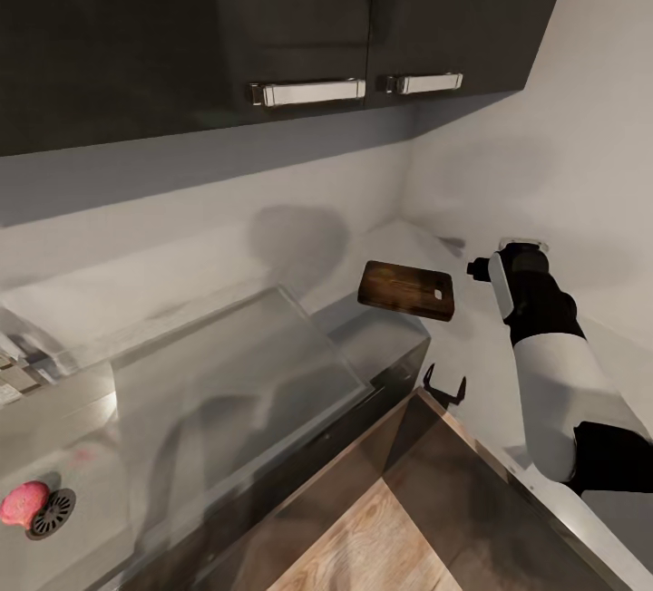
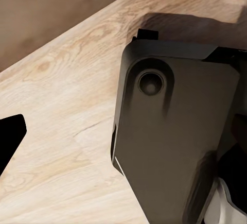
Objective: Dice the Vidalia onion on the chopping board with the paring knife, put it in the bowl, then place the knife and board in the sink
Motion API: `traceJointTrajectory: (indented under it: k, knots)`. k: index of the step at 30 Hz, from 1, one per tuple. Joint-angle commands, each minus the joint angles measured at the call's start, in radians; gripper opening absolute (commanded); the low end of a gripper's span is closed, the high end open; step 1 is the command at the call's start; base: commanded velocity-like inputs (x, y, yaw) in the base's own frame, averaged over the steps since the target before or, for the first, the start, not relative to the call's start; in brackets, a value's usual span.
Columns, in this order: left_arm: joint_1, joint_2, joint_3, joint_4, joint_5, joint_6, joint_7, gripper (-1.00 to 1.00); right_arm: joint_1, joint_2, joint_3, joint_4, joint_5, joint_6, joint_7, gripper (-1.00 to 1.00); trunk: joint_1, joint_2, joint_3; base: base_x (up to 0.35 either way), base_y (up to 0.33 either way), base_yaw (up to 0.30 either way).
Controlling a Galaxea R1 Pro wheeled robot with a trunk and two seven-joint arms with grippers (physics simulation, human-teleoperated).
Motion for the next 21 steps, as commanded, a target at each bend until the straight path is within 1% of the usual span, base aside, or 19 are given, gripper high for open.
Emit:
traceJointTrajectory:
  k: [1, 12, 16, 21]
  knots:
    - [-0.002, -0.001, -0.008, 0.003, 0.008, -0.004, 0.0, 1.0, -0.001, 0.0, 0.0, -0.001, 0.003, 0.005, 0.0, 1.0, 0.001, -0.002, -0.002, 0.0, 0.0, 0.0]
    - [-0.002, 0.001, -0.008, 0.003, 0.008, -0.004, 0.001, 1.0, -0.001, 0.003, 0.0, -0.001, 0.001, 0.005, 0.0, 1.0, 0.001, -0.002, -0.002, 0.0, 0.0, 0.0]
    - [-0.002, 0.001, -0.008, 0.003, 0.008, -0.004, 0.002, 1.0, -0.001, 0.005, 0.0, -0.001, 0.001, 0.005, 0.0, 1.0, 0.001, -0.002, -0.006, 0.0, 0.0, 0.0]
    - [-0.002, 0.001, -0.008, 0.003, 0.008, -0.004, 0.002, 1.0, -0.001, 0.016, 0.0, -0.001, 0.001, 0.005, 0.0, 1.0, 0.001, -0.002, -0.014, 0.0, 0.0, 0.0]
